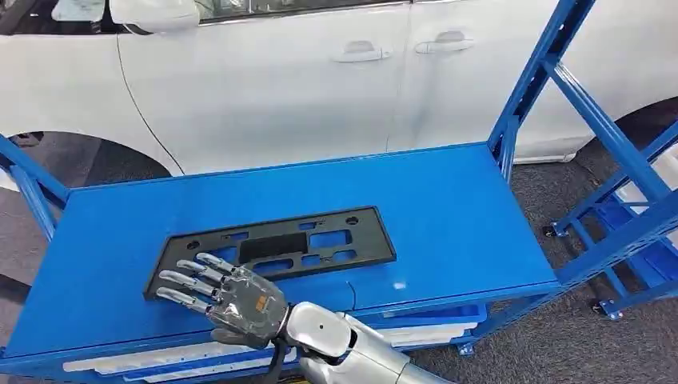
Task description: Take the parts from the cabinet and place them on the table.
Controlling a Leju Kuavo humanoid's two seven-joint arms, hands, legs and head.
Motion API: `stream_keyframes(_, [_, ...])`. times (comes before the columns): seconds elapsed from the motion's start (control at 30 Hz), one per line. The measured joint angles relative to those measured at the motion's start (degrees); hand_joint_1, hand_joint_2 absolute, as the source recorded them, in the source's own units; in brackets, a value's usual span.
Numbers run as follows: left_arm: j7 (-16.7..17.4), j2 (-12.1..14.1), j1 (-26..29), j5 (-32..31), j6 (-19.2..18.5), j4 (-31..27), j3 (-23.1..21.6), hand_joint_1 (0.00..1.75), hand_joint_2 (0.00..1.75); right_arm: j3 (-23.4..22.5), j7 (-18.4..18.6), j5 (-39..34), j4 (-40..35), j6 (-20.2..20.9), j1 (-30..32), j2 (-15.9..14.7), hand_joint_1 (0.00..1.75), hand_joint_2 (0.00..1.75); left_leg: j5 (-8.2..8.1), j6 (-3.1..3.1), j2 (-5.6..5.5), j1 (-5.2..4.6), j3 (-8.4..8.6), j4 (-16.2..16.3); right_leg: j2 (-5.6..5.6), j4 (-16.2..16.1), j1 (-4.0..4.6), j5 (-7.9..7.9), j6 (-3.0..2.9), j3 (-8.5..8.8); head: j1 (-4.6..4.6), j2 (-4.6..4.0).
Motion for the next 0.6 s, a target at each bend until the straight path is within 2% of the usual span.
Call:
stream_keyframes(0.03, [0.0, -0.02, 0.0, -0.02, 0.0, 0.0, 0.02, 0.0, 0.0, 0.54, 0.26, 0.17, 1.48, -0.28, -0.53, 0.88, 0.0, 1.75, -2.12, -0.26, 0.0, 0.06, -1.58, 3.55, -0.03, 0.0, 0.01, -0.02, -0.18, -0.02, -0.07, 0.0])
stream_keyframes(0.1, [0.0, 0.0, 0.0, -0.09, 0.0, 0.0, 0.07, 0.0, 0.0, 1.63, 0.7, 0.52, 4.7, -0.94, -1.21, 1.83, 0.0, 1.75, -6.31, -0.68, -0.01, 0.18, -6.1, 13.17, -0.13, 0.03, 0.18, -0.11, -0.32, -0.04, -0.02, 0.0])
stream_keyframes(0.13, [0.0, 0.0, 0.11, -0.09, 0.02, 0.0, 0.13, 0.0, 0.0, 2.01, 0.81, 0.55, 6.34, -1.25, -1.45, 2.18, 0.0, 1.75, -7.0, -0.79, 0.0, 0.2, -7.75, 16.52, -0.14, 0.05, 0.24, -0.11, -0.32, -0.03, 0.0, 0.0])
stream_keyframes(0.17, [0.02, 0.02, 0.19, -0.11, 0.02, 0.0, 0.2, 0.0, 0.0, 2.47, 0.9, 0.55, 7.98, -1.46, -1.8, 2.49, 0.0, 1.75, -6.17, -0.81, 0.0, 0.23, -7.89, 16.5, -0.12, 0.07, 0.24, -0.12, -0.32, 0.01, -0.02, 0.02])
stream_keyframes(0.2, [0.02, 0.02, 0.19, -0.11, 0.04, 0.0, 0.33, 0.0, 0.0, 2.93, 1.13, 0.63, 9.41, -1.68, -2.16, 2.79, 0.0, 1.75, -4.02, -0.75, 0.0, 0.25, -6.66, 13.57, -0.06, 0.1, 0.24, -0.15, -0.28, 0.07, 0.0, 0.0])
stream_keyframes(0.27, [-0.07, 0.07, 0.08, -0.2, 0.2, 0.0, 0.57, 0.0, 0.0, 4.0, 3.0, 0.63, 11.19, -1.79, -2.97, 3.56, 0.0, 1.75, 1.47, -0.48, 0.04, 0.34, -1.58, 2.83, 0.07, 0.16, 0.22, -0.33, -0.04, 0.38, 0.0, 0.02])
stream_keyframes(0.3, [-0.13, 0.07, 0.05, -0.31, 0.2, 0.0, 0.66, 0.0, 0.0, 4.53, 3.63, 0.63, 11.91, -1.79, -3.39, 3.85, 0.0, 1.75, 2.0, -0.24, 0.06, 0.35, 0.24, -1.28, 0.08, 0.18, 0.26, -0.45, 0.16, 0.43, 0.0, 0.02])
stream_keyframes(0.33, [-0.22, 0.07, -0.12, -0.55, 0.22, 0.0, 0.81, 0.0, 0.0, 5.3, 4.76, 0.63, 12.95, -1.81, -3.71, 4.32, 0.0, 1.75, 1.78, 0.17, 0.02, -0.1, 0.61, -1.95, 0.17, 0.45, 0.67, -0.48, 0.49, 0.17, -0.02, 0.02])
stream_keyframes(0.43, [-0.28, 0.07, 0.06, -0.79, 0.22, 0.0, 1.03, 0.0, 0.0, 7.29, 7.4, 0.68, 14.67, -1.81, -4.28, 4.83, 0.0, 1.75, 1.75, 1.15, -0.13, -0.26, 0.29, -1.63, 0.16, 0.19, 0.51, -0.33, 1.33, 0.15, 0.09, 0.0])
stream_keyframes(0.47, [-0.28, 0.04, 0.05, -0.9, 0.2, 0.0, 1.03, 0.0, 0.0, 7.89, 8.44, 0.7, 15.17, -1.81, -4.52, 5.11, 0.0, 1.75, 2.08, 1.64, -0.03, 0.3, 0.52, -2.15, 0.16, 0.39, 0.76, -0.64, 1.71, 0.06, 0.02, 0.02])
stream_keyframes(0.5, [-0.28, 0.04, -0.06, -0.96, 0.17, 0.0, 1.05, 0.0, 0.0, 8.33, 9.14, 0.68, 15.54, -1.81, -4.79, 5.22, 0.0, 1.75, 2.17, 1.88, -0.03, 0.32, 0.6, -2.27, 0.12, 1.56, 0.59, -1.56, 2.0, -0.29, 0.15, 0.02])
stream_keyframes(0.53, [-0.26, 0.07, -0.14, -1.03, 0.17, 0.0, 1.05, 0.0, 0.0, 8.79, 9.86, 0.5, 15.91, -1.84, -5.02, 5.4, 0.0, 1.75, 2.15, 2.29, 0.06, 0.32, 0.54, -2.25, 0.13, 4.89, 0.48, -3.7, 2.15, -1.8, 0.37, 0.02])
stream_keyframes(0.6, [-0.11, 0.07, -0.19, -1.14, 0.18, 0.0, 1.07, 0.0, 0.0, 9.97, 11.28, -0.99, 16.87, -2.05, -5.34, 5.5, 0.0, 1.75, 2.1, 2.47, 0.13, 0.2, 0.49, -2.22, 0.11, 14.67, 0.27, -8.11, 2.46, -6.46, 0.33, 0.02])
